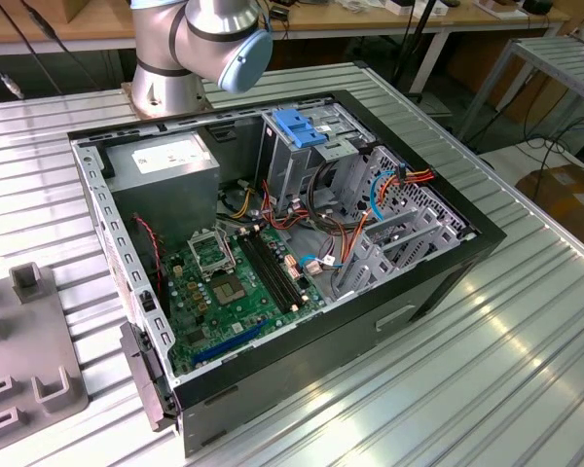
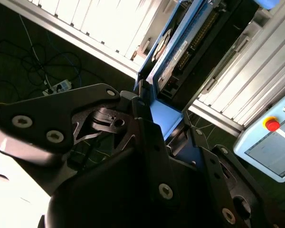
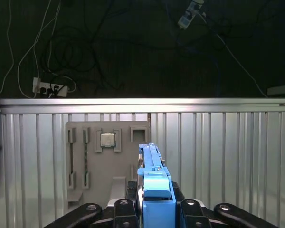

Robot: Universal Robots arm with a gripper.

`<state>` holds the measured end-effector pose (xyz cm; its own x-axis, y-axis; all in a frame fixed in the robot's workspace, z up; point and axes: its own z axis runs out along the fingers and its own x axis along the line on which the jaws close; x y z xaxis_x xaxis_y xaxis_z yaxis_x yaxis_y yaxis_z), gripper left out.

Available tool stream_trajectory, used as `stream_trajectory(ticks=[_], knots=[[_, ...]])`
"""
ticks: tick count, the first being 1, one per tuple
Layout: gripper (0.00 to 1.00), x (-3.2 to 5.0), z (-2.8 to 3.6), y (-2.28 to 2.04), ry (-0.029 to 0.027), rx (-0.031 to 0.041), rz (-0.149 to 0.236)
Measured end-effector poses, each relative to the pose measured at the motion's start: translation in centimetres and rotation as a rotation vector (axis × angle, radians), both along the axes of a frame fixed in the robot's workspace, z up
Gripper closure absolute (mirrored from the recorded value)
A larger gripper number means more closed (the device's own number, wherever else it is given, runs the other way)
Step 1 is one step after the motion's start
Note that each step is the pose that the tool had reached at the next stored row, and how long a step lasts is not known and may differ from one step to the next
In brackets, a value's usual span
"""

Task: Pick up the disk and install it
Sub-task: 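Pick up the disk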

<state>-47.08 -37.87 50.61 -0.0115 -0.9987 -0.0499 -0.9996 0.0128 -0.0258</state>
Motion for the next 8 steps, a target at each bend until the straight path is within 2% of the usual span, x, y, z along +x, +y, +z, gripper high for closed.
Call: stream_trajectory(ticks=[8], knots=[[0.63,0.0,1.32,0.0,0.0001,0.0,0.0]])
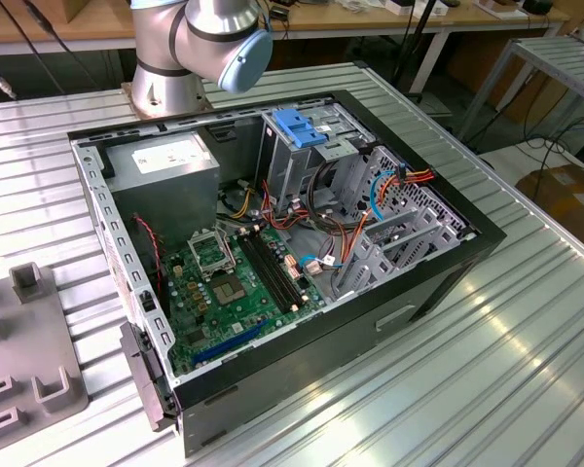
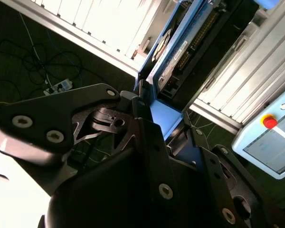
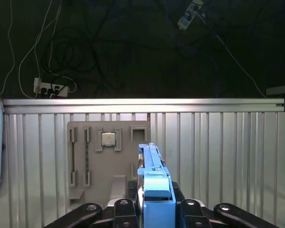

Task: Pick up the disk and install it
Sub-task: 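Pick up the disk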

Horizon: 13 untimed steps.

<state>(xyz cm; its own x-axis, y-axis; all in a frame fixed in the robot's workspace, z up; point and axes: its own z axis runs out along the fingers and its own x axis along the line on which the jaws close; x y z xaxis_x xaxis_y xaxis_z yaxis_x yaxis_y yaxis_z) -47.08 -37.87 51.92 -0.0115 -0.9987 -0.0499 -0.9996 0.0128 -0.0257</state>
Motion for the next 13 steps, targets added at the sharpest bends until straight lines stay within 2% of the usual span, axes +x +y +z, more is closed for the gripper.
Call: stream_trajectory(ticks=[6,13], knots=[[0.63,0.0,1.1,0.0,0.0001,0.0,0.0],[0.63,0.0,1.2,0.0,0.0,0.0,0.0]])
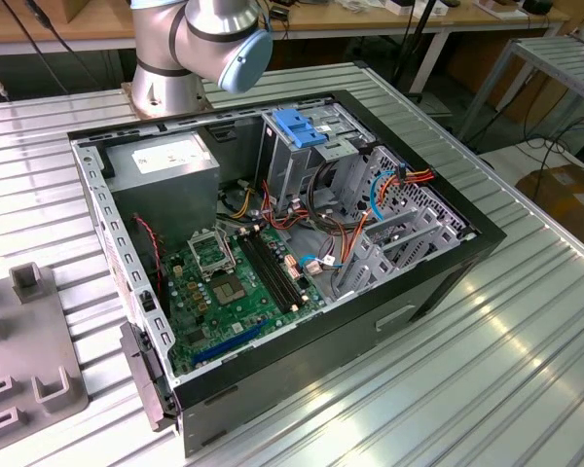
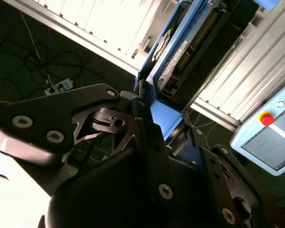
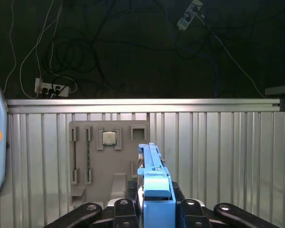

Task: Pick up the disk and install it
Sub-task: 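Pick up the disk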

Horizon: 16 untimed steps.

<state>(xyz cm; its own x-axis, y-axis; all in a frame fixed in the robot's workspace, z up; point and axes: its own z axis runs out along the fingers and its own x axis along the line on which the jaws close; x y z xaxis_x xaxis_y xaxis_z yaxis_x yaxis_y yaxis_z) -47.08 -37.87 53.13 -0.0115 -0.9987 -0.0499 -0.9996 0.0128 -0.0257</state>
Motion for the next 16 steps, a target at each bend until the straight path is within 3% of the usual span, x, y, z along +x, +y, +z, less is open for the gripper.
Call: stream_trajectory(ticks=[16], knots=[[0.63,2.85,0.0,0.0,0.0001,-0.0002,0.0]])
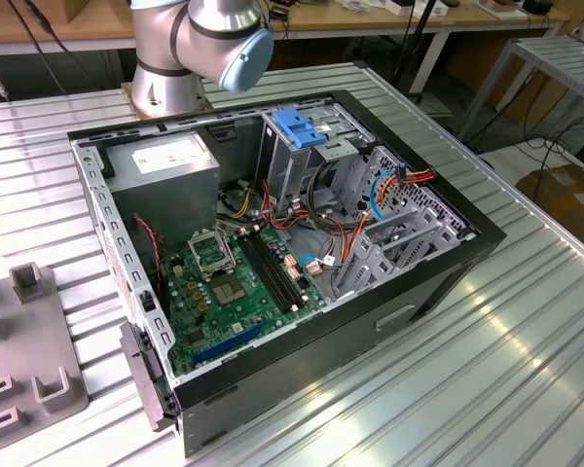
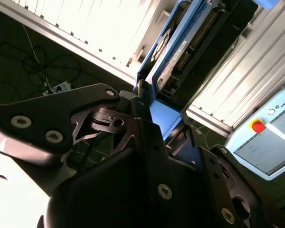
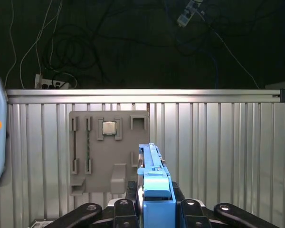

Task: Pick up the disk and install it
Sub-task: 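Pick up the disk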

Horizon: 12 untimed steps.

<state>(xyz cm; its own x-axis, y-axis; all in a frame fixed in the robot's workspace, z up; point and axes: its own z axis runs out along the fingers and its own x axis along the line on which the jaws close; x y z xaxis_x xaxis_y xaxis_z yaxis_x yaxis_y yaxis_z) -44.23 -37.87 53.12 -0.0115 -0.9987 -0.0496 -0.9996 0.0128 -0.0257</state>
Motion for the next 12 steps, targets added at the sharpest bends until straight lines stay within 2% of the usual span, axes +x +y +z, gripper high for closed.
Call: stream_trajectory(ticks=[12], knots=[[0.63,1.41,0.0,0.0,-0.0001,0.0,0.0]])
